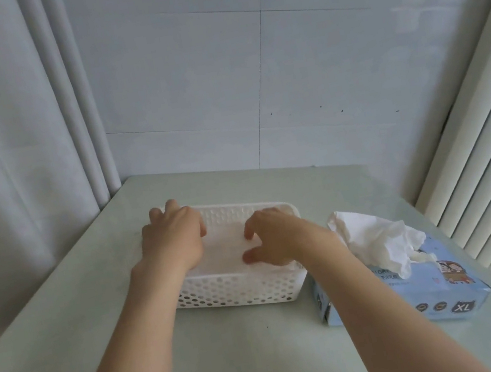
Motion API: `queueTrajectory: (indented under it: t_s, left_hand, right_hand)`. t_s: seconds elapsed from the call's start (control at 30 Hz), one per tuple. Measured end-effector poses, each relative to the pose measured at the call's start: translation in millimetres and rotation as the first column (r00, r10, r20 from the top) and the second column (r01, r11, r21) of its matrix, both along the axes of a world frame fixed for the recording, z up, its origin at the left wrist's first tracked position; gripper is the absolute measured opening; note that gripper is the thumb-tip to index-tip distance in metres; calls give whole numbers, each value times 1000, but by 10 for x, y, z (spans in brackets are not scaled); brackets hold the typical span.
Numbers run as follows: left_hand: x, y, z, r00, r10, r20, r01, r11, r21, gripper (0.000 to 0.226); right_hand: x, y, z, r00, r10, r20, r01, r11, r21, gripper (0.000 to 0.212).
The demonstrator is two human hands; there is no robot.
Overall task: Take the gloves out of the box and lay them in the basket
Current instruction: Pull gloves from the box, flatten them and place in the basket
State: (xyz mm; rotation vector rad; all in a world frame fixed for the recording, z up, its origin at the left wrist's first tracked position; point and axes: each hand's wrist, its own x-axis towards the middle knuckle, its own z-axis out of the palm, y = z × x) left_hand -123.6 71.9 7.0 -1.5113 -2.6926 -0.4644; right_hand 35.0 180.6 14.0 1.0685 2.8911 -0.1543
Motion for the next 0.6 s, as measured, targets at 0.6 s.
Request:
queueTrajectory:
  t_s: [0.6]
  left_hand:
    - [984,235,96,852,-495,167,365,793,488,27]
  right_hand:
    - [916,-154,-4,411,93,-907,338,908,246,22]
